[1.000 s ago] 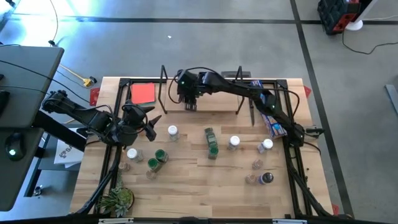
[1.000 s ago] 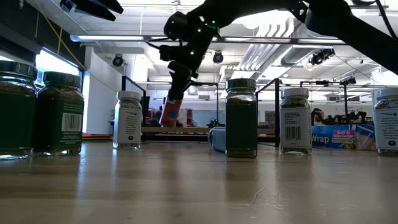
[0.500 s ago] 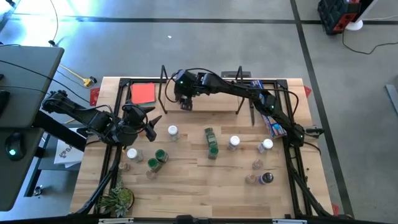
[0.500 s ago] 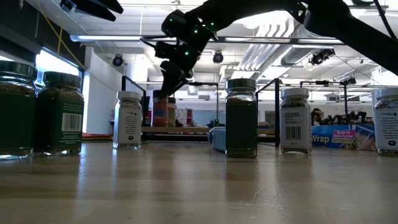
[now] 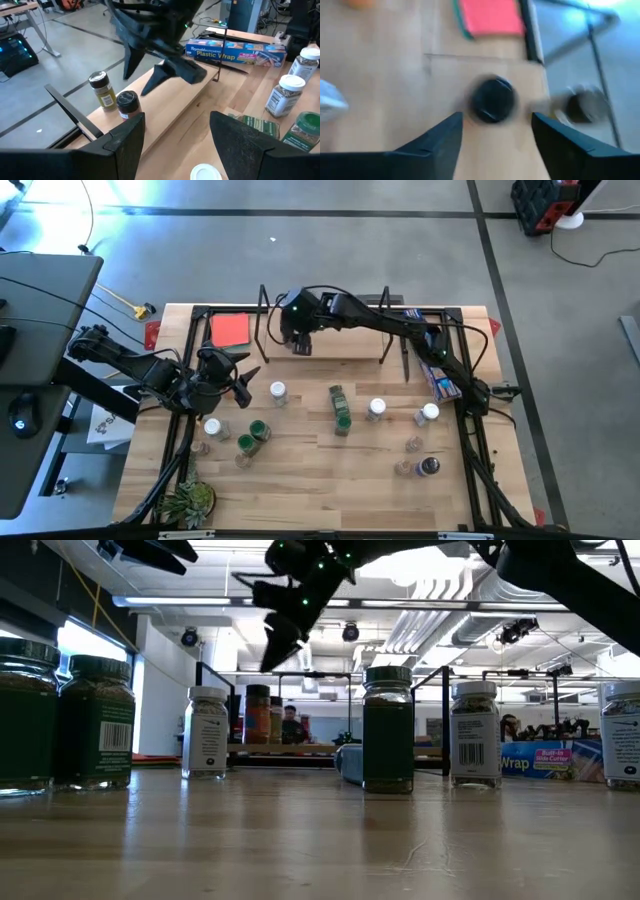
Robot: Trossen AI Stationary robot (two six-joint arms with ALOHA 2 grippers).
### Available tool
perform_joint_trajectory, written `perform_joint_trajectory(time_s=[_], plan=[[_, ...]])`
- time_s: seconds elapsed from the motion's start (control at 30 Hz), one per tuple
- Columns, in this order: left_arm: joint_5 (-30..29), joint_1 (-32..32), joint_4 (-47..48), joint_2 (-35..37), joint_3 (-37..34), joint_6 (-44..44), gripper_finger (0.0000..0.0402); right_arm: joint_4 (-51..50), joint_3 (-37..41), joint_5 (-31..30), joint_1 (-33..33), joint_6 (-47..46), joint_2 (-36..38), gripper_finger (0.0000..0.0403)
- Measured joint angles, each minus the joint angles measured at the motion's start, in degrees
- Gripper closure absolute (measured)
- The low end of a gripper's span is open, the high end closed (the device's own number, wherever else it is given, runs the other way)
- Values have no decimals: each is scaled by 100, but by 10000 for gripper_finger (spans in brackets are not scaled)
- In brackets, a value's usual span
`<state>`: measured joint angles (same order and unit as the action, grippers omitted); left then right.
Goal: Shelf spices
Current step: Put the black seasoning bottle on the shelf aligned with the other black seasoning bottles
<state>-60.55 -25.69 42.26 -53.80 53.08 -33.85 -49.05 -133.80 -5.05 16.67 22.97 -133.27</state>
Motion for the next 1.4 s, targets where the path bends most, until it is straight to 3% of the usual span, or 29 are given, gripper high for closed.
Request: perform_joint_trajectory(time_s=[0.27, 0.47, 1.4], plan=[[-1, 0, 25, -2, 2, 41, 184, 630, 59, 941, 283, -352, -99, 331], [-3, 0, 33, 0, 2, 46, 184, 647, 60, 1207, 356, -490, -308, 390], [-5, 0, 37, -2, 2, 61, 184, 1213, 60, 965, 708, -117, -389, 402]])
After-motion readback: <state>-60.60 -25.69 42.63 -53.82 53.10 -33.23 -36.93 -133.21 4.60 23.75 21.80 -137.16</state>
